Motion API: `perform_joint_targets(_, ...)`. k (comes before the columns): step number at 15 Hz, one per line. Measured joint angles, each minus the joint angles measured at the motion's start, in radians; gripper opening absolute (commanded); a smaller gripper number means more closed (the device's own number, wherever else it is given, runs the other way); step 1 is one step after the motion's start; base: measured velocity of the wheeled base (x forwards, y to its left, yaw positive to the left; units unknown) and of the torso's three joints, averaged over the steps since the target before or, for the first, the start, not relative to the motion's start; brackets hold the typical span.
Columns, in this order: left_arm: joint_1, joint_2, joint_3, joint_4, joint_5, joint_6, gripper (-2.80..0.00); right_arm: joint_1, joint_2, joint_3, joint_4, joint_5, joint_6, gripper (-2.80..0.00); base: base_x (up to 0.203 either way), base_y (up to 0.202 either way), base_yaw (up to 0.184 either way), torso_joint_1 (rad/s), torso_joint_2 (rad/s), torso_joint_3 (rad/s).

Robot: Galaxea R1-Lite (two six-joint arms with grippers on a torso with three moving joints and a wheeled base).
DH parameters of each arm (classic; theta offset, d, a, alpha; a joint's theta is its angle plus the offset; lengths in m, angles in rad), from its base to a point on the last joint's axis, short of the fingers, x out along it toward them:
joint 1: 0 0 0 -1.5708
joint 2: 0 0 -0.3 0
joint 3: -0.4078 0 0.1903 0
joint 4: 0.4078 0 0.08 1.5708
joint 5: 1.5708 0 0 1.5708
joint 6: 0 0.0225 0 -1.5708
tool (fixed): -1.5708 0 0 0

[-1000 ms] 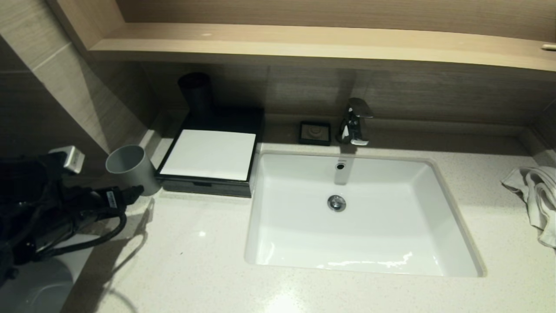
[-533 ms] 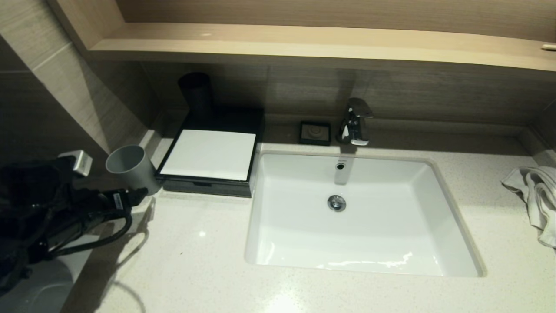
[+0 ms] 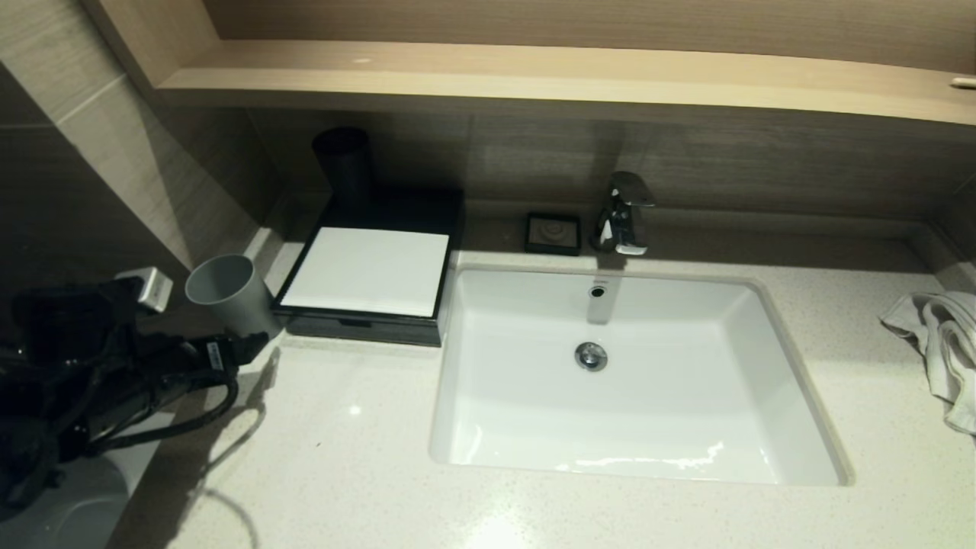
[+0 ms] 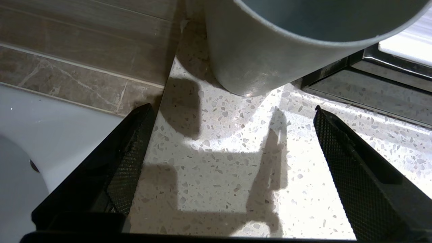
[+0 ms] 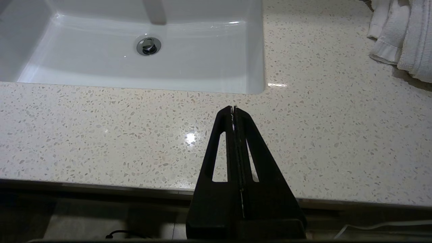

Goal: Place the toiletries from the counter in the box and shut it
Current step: Pick up the cup

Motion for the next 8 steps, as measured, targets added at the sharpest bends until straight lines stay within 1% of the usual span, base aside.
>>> perform_joint_targets(6,0.0,0.016,-0.005,-0.003,0.0,0.006,0.0,0.0,0.0,0.0,0.0,0.0,0.0,-2.8,0.0,0.0,0.0,0.0,0.0,0.0)
perform_joint_targets(8,0.0,0.034,-0.006,-0.028,0.0,0.006,0.0,0.0,0.0,0.0,0.0,-0.001,0.0,-2.8,0.0,0.0,0.0,0.0,0.0,0.0)
